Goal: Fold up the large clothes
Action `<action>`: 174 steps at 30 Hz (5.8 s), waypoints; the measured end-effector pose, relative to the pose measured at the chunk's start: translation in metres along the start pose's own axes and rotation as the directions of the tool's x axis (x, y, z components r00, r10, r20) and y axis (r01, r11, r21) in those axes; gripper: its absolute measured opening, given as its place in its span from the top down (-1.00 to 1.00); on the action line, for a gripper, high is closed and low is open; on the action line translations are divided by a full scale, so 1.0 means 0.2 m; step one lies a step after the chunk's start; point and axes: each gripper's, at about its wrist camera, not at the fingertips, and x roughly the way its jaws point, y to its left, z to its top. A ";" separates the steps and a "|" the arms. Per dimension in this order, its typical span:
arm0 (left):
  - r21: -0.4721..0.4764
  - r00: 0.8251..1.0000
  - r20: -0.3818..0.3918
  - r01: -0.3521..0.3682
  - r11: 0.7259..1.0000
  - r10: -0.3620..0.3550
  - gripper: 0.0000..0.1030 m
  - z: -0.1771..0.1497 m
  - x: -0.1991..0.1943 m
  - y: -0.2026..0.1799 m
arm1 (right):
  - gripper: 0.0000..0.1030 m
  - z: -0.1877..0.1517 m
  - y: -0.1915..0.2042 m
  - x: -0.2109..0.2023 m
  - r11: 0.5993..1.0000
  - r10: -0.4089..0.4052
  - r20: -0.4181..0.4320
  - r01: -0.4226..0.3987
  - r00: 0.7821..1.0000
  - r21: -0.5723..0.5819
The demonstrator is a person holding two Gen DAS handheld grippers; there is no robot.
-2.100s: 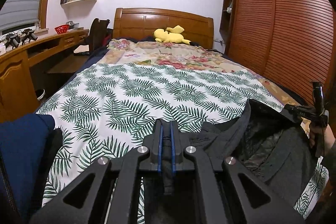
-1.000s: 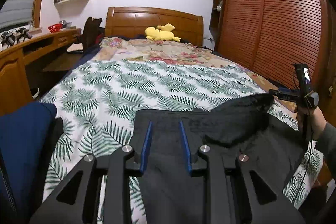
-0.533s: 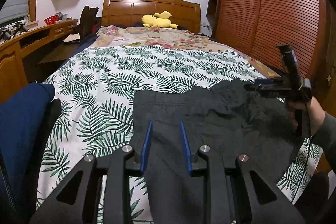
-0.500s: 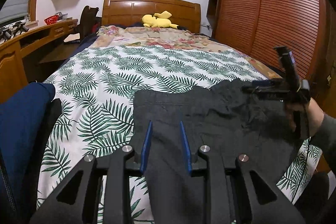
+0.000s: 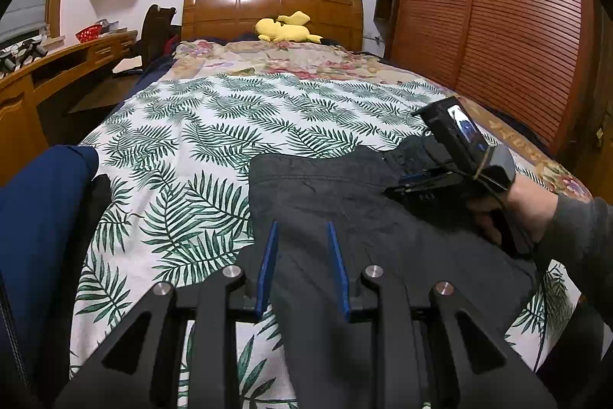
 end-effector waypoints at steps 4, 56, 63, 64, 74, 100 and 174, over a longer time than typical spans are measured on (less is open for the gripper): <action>0.001 1.000 -0.003 0.001 1.000 -0.001 0.52 0.00 0.01 0.00 | 0.75 0.03 0.02 0.03 0.999 0.009 -0.007 -0.009 1.000 -0.038; 0.105 0.985 -0.088 0.158 0.982 -0.149 0.52 0.00 0.25 -0.48 | 0.93 -0.13 -1.19 -0.36 0.864 -0.406 0.059 0.362 0.912 0.349; 0.131 0.986 -0.085 0.152 0.980 -0.142 0.52 0.00 0.23 -0.53 | -0.20 -0.25 -1.12 -0.46 0.854 -0.455 0.043 0.422 0.889 0.303; 0.135 0.987 -0.084 0.150 0.979 -0.140 0.52 0.00 0.22 -0.54 | -0.28 -0.26 -1.10 -0.48 0.846 -0.480 0.038 0.451 0.877 0.283; 0.177 0.984 -0.084 0.172 0.969 -0.159 0.52 -0.04 0.19 -0.71 | -0.28 -0.66 -0.82 -0.81 0.940 -0.295 0.158 0.257 0.942 0.225; 0.234 0.965 -0.139 0.251 0.939 -0.223 0.51 -0.18 0.13 -0.99 | -0.29 -1.19 -0.74 -0.72 0.948 -0.146 0.132 0.100 0.981 0.301; 0.005 0.999 0.020 0.048 0.999 -0.048 0.50 -0.35 -0.39 -0.01 | 0.03 -0.14 0.85 -0.84 0.961 0.265 0.340 -0.218 0.902 -0.169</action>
